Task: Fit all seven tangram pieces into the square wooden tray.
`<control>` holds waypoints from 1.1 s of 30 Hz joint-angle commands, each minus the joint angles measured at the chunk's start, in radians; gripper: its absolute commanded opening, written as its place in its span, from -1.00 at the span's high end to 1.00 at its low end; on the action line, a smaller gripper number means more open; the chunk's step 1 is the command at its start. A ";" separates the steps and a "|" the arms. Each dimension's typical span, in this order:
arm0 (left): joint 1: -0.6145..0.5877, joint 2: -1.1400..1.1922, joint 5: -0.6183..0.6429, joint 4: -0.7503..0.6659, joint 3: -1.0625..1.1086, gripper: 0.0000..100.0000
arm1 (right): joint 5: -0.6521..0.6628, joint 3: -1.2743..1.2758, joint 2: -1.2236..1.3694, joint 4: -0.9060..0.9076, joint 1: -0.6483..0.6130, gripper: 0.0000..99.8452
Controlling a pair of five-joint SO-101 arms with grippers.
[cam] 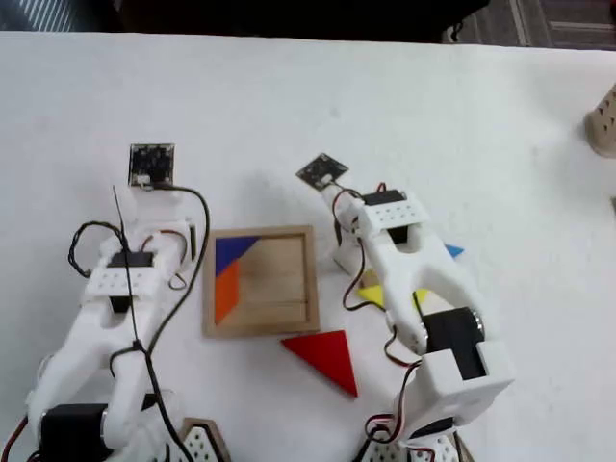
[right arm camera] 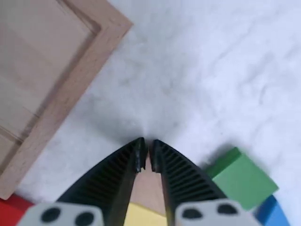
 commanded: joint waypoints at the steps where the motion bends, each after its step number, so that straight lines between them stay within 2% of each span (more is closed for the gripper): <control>1: -0.008 0.001 -0.005 -0.029 -0.054 0.95 | 0.008 -0.021 -0.008 0.019 -0.008 0.96; 6: -0.010 0.001 -0.006 -0.029 -0.054 0.95 | 0.008 -0.061 -0.093 0.179 -0.012 0.95; 8: -0.010 0.001 -0.006 -0.029 -0.054 0.95 | 0.008 -0.041 -0.133 0.208 -0.016 0.86; 12: -0.010 0.001 -0.006 -0.025 -0.054 0.95 | 0.017 0.118 -0.206 0.097 -0.008 0.60; 15: -0.010 0.001 -0.006 -0.025 -0.054 0.95 | 0.069 0.207 -0.249 0.036 0.015 0.50; 19: -0.010 0.001 -0.006 -0.025 -0.054 0.95 | 0.098 0.258 -0.282 0.030 0.056 0.49; 27: -0.010 0.001 -0.006 -0.023 -0.054 0.95 | 0.247 0.324 -0.283 0.001 0.131 0.49; 33: -0.010 0.001 -0.006 -0.023 -0.054 0.95 | 0.284 0.324 -0.280 -0.010 0.128 0.50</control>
